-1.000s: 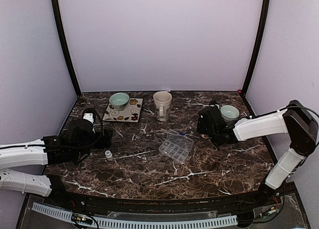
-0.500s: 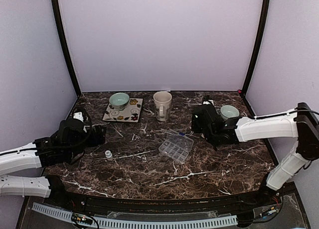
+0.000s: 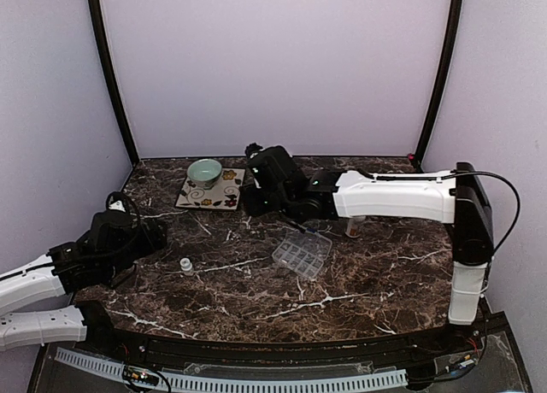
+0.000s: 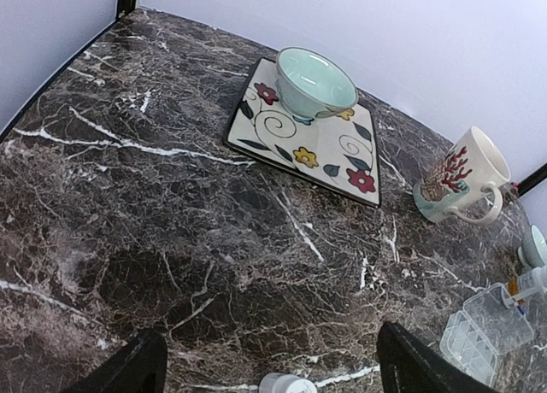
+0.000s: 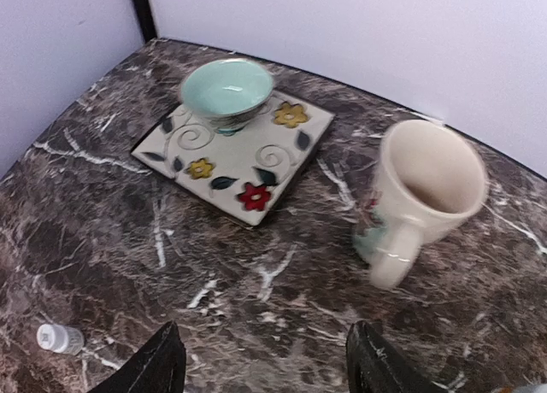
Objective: Sort the pills into containers
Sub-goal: Pick up the pill bottle from the center of the board.
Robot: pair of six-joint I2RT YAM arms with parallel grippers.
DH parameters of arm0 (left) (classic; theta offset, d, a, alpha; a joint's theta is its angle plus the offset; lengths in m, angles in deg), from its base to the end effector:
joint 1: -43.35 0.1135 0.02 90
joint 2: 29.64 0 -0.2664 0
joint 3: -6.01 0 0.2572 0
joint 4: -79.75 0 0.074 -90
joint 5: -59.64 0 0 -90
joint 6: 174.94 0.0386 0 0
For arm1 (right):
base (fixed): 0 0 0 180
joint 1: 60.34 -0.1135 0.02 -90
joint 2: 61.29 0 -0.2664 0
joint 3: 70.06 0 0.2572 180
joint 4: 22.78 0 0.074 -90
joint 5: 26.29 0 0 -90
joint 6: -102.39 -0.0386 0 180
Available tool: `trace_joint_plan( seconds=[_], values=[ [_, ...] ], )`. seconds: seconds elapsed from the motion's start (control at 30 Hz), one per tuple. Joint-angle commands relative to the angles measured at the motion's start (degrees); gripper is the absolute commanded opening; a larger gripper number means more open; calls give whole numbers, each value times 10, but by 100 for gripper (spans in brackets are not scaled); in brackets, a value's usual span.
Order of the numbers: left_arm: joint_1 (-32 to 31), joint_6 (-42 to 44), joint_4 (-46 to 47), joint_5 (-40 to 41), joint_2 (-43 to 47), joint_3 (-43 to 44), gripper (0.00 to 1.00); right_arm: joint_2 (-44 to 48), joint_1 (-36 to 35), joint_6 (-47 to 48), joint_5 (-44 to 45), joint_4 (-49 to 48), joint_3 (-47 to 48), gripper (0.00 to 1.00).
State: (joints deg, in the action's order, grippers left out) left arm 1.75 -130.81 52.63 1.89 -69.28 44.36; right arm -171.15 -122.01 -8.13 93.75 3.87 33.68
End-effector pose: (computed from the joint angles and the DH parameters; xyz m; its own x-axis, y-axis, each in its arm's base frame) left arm 0.1377 -0.0947 0.2269 -0.3988 -0.4577 -0.7947 -0.1088 0.8841 -0.4545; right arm 0.2337 0.3927 0.2785 -0.4376 -0.1723 -0.8825 -0.4365 0.8988 0.0410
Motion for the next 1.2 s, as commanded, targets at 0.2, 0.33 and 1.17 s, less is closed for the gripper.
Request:
trace_joint_plan(
  seconds=[0.2, 0.33, 1.17],
  values=[
    [12, -120, -75, 10, 61, -45, 82, -200, -51, 28, -167, 111, 245, 63],
    [13, -136, -95, 24, 76, -52, 78, -247, -62, 26, -190, 122, 297, 63],
    [14, -161, -118, 28, 130, -87, 78, -353, -90, 7, -281, 149, 427, 63]
  ],
)
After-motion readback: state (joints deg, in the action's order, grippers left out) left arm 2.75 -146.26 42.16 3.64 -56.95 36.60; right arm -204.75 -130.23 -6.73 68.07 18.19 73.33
